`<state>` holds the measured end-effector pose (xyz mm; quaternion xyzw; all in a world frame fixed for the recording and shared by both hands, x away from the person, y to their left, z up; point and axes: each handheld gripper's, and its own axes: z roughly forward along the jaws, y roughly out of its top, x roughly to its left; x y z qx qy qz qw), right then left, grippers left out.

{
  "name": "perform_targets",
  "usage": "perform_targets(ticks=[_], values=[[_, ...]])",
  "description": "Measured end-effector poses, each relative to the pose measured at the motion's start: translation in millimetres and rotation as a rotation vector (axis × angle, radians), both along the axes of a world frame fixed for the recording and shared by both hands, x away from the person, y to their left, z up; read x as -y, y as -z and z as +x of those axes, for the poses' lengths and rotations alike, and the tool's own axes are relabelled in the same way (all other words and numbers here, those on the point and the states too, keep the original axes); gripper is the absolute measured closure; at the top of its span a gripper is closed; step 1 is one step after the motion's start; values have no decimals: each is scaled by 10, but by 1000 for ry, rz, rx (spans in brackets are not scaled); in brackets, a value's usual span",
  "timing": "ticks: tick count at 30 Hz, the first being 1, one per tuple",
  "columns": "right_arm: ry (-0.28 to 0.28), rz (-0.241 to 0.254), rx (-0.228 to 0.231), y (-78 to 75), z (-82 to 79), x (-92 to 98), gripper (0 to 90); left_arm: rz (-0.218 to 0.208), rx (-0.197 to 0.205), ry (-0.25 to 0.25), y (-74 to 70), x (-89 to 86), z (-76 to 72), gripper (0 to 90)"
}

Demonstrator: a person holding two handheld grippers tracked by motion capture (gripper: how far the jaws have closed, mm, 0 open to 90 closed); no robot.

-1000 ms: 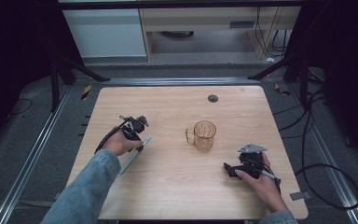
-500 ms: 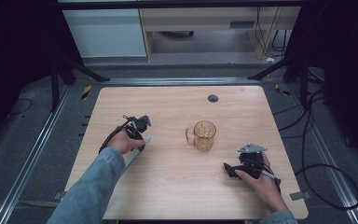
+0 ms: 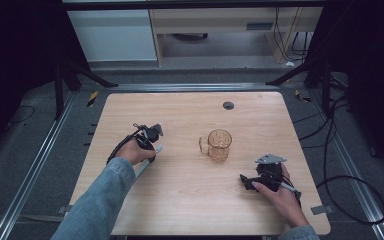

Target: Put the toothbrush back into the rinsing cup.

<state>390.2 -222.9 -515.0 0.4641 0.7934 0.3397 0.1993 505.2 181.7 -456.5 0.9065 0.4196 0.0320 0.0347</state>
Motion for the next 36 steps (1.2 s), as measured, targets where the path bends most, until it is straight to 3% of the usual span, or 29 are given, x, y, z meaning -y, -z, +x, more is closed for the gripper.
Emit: perform_targets(ticks=[29, 36], values=[[0, 0, 1, 1, 0, 0, 7, 6, -29, 14, 63, -15, 4, 770], [-1, 1, 2, 2, 1, 0, 7, -5, -6, 15, 36, -25, -8, 788]])
